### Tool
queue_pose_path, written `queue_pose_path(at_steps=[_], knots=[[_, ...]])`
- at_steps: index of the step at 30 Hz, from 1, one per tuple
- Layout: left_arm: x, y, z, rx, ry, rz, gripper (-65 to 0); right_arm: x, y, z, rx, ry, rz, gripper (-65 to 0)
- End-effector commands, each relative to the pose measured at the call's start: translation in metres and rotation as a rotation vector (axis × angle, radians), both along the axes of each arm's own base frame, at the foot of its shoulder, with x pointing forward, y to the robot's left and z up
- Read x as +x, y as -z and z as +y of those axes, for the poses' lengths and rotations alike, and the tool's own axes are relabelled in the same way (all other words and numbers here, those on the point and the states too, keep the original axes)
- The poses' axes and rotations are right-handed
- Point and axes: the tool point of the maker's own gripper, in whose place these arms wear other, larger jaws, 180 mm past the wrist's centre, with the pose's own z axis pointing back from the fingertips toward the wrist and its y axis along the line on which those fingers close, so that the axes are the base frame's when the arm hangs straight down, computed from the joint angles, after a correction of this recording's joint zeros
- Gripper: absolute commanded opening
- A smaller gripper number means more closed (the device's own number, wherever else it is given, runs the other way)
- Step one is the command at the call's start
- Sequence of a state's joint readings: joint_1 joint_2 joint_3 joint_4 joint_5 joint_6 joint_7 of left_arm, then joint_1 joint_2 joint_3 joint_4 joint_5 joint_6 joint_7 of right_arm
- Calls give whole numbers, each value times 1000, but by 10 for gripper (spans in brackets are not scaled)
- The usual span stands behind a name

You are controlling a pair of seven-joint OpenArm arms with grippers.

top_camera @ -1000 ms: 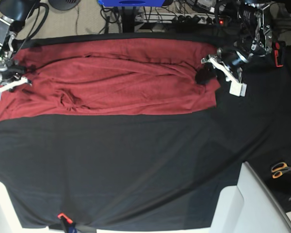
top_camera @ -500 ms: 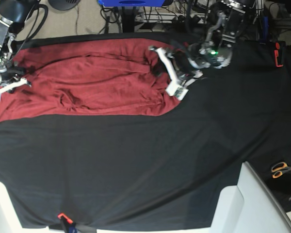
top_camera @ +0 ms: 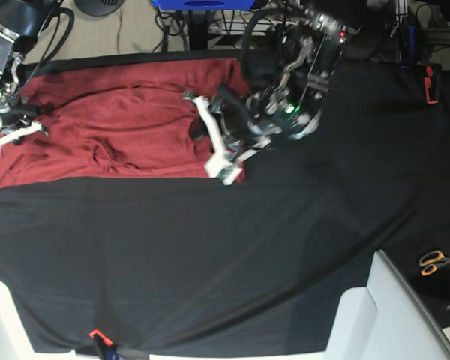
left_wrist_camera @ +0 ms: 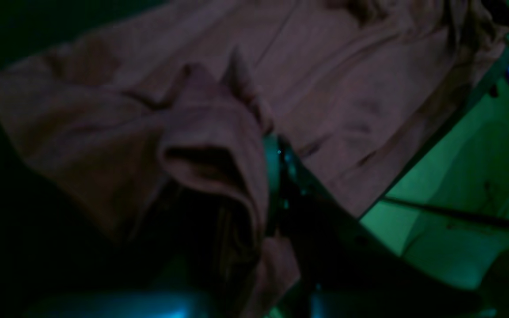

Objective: Fold the T-shirt properly
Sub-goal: 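Lift the hem end with the left gripper and carry it toward the right gripper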

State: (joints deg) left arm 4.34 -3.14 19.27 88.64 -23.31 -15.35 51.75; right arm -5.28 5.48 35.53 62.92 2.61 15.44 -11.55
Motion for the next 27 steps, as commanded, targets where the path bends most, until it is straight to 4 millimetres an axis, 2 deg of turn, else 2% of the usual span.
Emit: queue_pose_path(at_steps=[1, 5, 11, 18, 24, 27], knots=[[6, -8, -14, -31, 26, -16, -650, 7, -10, -10, -25, 3, -21, -650], [4, 0, -37, -41, 60, 20, -650, 7, -11, -15, -36, -2, -17, -650], [14, -2, -63, -73, 71, 40, -650, 7, -12, -16, -37, 3, -18, -650], [29, -3, -79, -81, 77, 50, -650, 7, -11, -15, -37, 0, -18, -650], [21, -2, -98, -74, 152, 33, -650, 11, -13, -15, -37, 0, -26, -650], [19, 7, -102, -69, 156, 58, -650, 12, -14, -16, -36, 5, -30, -650]])
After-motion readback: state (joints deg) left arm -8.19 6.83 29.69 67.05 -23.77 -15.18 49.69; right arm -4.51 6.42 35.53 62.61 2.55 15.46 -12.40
